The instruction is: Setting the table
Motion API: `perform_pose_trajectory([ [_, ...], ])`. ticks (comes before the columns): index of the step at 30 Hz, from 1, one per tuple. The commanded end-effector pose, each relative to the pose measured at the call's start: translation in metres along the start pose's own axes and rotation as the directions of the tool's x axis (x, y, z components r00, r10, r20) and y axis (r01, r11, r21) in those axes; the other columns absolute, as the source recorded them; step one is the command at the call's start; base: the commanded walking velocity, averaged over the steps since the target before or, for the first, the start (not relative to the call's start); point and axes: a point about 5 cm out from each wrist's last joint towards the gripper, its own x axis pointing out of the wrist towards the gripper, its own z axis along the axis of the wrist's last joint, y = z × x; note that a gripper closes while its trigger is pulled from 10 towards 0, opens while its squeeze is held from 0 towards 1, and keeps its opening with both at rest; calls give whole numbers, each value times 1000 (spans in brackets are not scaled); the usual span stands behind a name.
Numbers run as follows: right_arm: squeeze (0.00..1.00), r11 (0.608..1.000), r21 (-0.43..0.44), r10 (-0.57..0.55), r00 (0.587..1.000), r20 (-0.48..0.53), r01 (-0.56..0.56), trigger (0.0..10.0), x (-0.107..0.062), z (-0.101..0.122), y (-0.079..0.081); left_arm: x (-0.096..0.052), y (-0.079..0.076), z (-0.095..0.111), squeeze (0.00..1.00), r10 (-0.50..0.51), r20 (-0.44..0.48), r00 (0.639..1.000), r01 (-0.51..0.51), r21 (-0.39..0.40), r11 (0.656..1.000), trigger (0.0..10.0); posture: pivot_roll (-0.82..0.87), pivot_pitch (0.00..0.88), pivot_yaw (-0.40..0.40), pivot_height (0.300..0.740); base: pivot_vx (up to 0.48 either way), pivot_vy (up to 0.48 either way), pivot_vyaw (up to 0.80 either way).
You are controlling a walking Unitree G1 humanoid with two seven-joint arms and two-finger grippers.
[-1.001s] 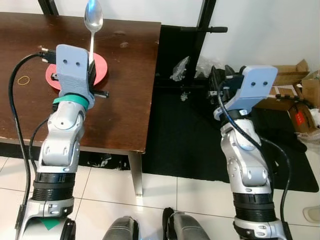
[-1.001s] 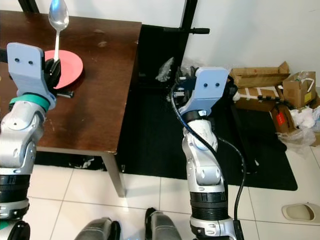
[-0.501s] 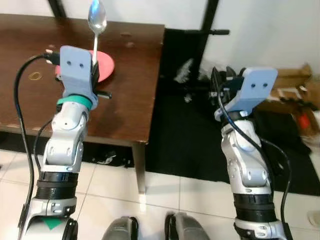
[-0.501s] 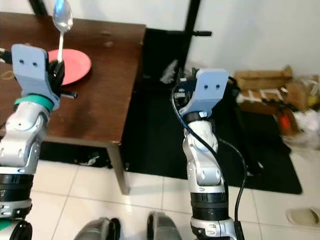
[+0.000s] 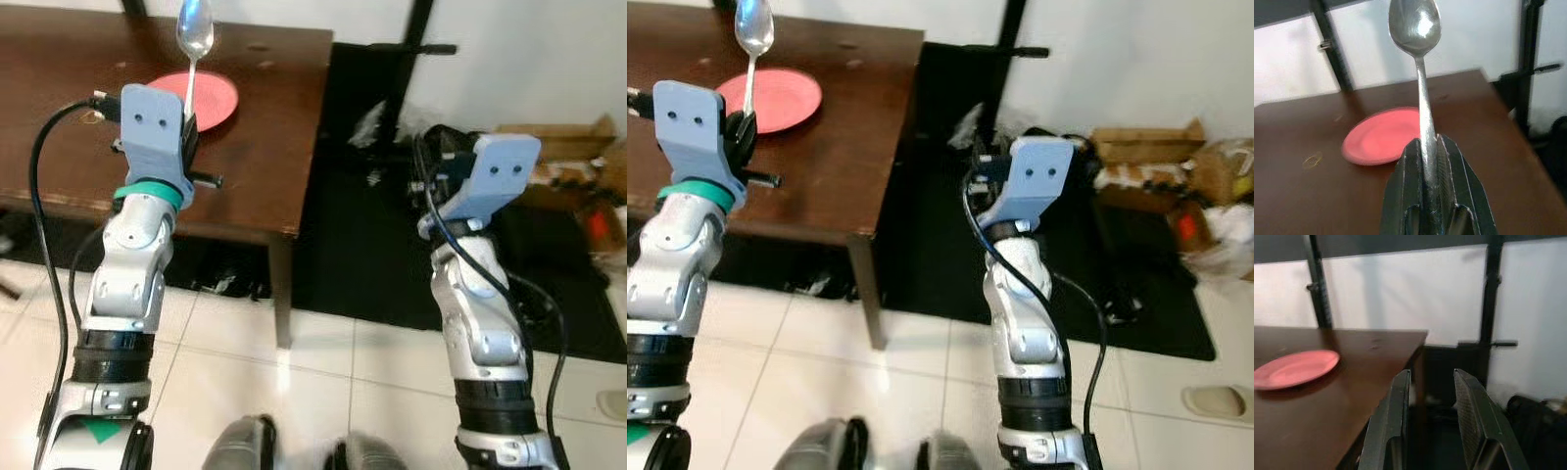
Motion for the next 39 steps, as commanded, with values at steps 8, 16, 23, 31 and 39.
perform_pose_trajectory([
  [8,0,999,-43,-28,998,-57,25,10000,-17,-22,-11,-32,-7,-21,0,-80,-63,995,81,21,996,10000,55,8,45,740,-295,0,0],
  [16,0,997,-70,-42,984,-174,31,10000,-40,-55,-16,-70,-7,-49,0,-122,-169,978,132,51,990,10000,73,24,35,740,-294,0,0],
  [23,0,997,-73,-41,972,-230,25,10000,-52,-69,-16,-84,-7,-63,0,-119,-233,965,132,39,990,10000,72,29,36,740,-294,0,0],
  [31,0,997,-75,-47,966,-254,29,10000,-60,-76,-18,-92,-5,-78,0,-105,-292,951,120,34,992,10000,63,36,33,740,-285,0,0],
  [39,0,996,-84,-55,969,-240,36,10000,-56,-74,-20,-90,-7,-83,0,-98,-317,943,108,12,994,10000,57,39,33,740,-64,0,0],
])
